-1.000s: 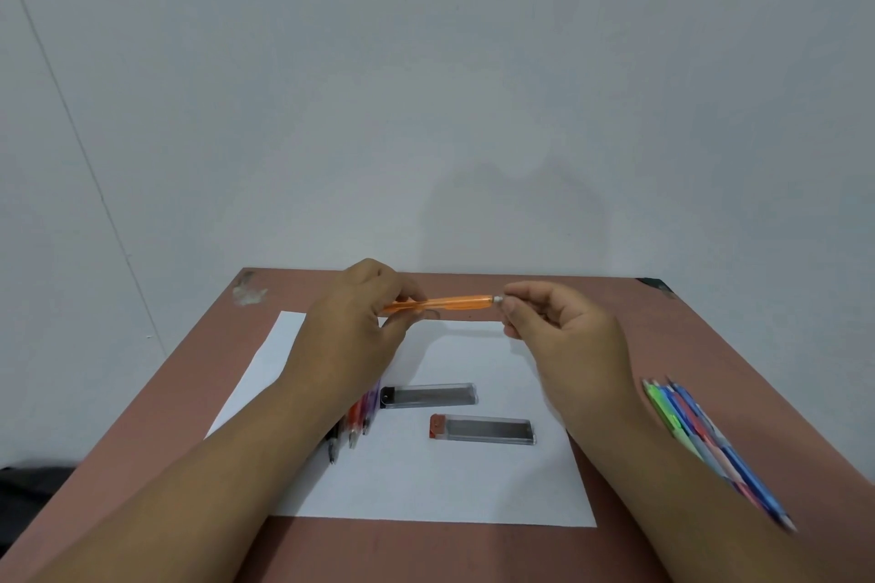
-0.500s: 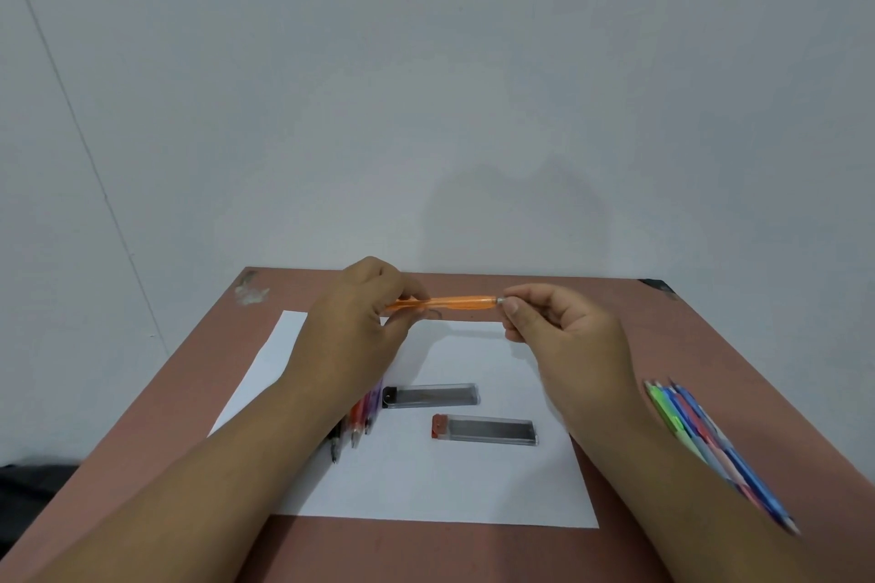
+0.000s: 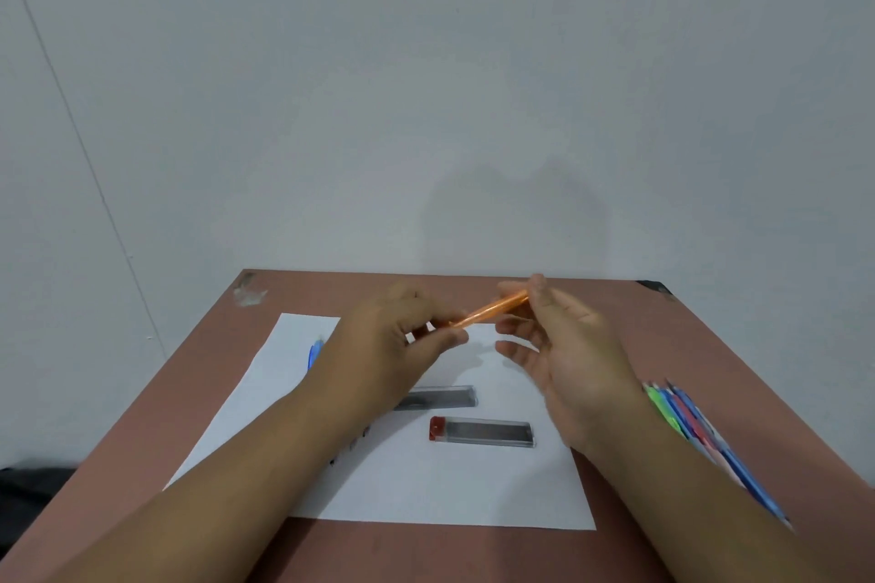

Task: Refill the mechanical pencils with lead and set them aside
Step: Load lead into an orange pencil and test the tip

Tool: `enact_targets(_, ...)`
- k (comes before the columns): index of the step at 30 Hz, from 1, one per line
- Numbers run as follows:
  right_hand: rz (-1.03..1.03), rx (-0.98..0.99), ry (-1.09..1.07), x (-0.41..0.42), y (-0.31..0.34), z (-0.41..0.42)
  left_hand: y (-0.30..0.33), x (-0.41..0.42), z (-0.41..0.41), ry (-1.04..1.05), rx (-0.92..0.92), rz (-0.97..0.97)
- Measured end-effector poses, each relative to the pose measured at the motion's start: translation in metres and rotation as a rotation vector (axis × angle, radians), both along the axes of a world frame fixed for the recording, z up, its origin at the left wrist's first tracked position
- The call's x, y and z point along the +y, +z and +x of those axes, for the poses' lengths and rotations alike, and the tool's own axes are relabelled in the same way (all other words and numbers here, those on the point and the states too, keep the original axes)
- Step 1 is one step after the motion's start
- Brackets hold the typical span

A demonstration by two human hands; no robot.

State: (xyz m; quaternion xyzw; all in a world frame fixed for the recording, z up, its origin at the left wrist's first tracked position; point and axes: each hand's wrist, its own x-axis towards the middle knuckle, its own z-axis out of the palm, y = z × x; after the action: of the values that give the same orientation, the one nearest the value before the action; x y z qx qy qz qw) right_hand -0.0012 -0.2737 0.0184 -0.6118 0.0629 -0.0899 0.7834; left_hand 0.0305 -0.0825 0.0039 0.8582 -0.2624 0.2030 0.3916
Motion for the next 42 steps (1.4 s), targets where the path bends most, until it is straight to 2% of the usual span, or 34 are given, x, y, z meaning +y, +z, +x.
enact_targets(3,0.292,-0.013,0.084,0.002,0.002,0.000,0.004,-0.011,-0.011,-0.044,0.083,-0.045)
enact_targets(7,0.704,-0.022,0.086,-0.002,0.005,0.004,0.011,-0.020,-0.022,-0.220,0.471,-0.282)
enact_targets(10,0.882,-0.060,0.141,-0.012,0.004,0.007,0.017,-0.020,-0.027,-0.281,0.628,-0.391)
enact_targets(16,0.978,-0.162,0.188,-0.022,0.005,0.001,0.019,-0.016,-0.028,-0.298,0.622,-0.341)
enact_targets(26,0.955,-0.191,0.148,-0.025,0.005,0.001,0.017,-0.016,-0.028,-0.393,0.663,-0.272)
enact_targets(42,0.955,-0.193,0.102,-0.025,0.005,0.001,0.018,-0.016,-0.028,-0.394,0.672,-0.271)
